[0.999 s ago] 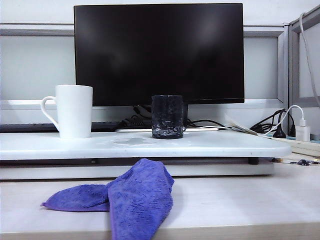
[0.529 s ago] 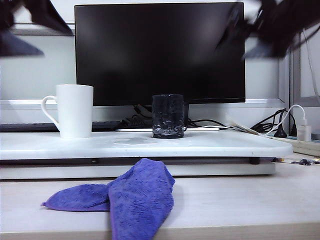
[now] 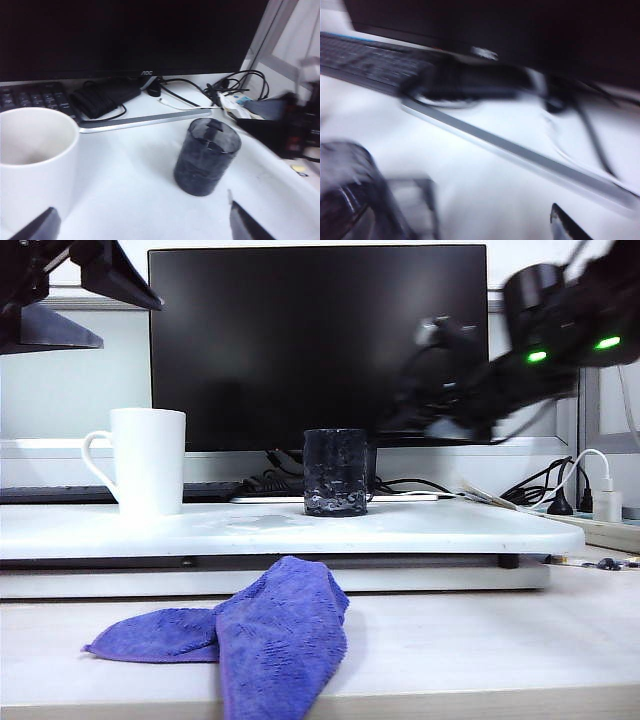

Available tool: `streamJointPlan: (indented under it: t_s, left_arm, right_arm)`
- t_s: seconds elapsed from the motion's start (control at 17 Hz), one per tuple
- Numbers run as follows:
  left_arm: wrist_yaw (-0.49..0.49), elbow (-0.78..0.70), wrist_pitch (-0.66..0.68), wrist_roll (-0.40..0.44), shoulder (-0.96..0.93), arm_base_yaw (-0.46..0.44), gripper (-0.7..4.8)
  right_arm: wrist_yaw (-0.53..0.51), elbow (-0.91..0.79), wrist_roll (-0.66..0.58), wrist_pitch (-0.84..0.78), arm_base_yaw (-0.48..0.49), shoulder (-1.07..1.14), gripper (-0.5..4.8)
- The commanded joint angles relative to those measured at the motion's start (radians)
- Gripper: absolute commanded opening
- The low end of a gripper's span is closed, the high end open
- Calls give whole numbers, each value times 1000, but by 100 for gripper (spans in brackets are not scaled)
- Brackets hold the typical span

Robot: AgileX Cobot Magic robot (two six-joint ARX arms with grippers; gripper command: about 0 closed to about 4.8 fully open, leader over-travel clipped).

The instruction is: Carefully pick up the black cup and pour some water from the black cup into the white cup.

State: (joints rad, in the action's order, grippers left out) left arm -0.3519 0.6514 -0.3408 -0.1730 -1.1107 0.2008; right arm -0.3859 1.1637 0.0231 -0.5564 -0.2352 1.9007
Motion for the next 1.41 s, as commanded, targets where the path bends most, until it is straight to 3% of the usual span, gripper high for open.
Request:
streamJointPlan:
  t_s: [0.06, 0.29, 0.76, 1.0, 1.23, 1.35, 1.41]
  left_arm:
    - [9, 5, -16, 5, 4, 3, 479]
    - [16, 5, -13, 5, 4, 3, 479]
    - [19, 3, 0, 8, 3, 3, 479]
    - [19, 3, 41, 8, 3, 3, 479]
    - [19, 3, 56, 8, 3, 3, 479]
    - [19, 3, 56, 8, 4, 3, 479]
    - [19, 3, 56, 8, 3, 3, 479]
  right_arm:
    - [-9, 31, 22, 20, -16, 27, 453]
    - [5, 31, 163, 95, -21, 42, 453]
    - [47, 39, 160, -69, -42, 140, 447]
    - [47, 39, 130, -161, -55, 153, 295]
    - [50, 39, 100, -166, -62, 166, 274]
    - [54, 39, 56, -177, -62, 177, 220]
    - [54, 39, 52, -183, -62, 181, 149]
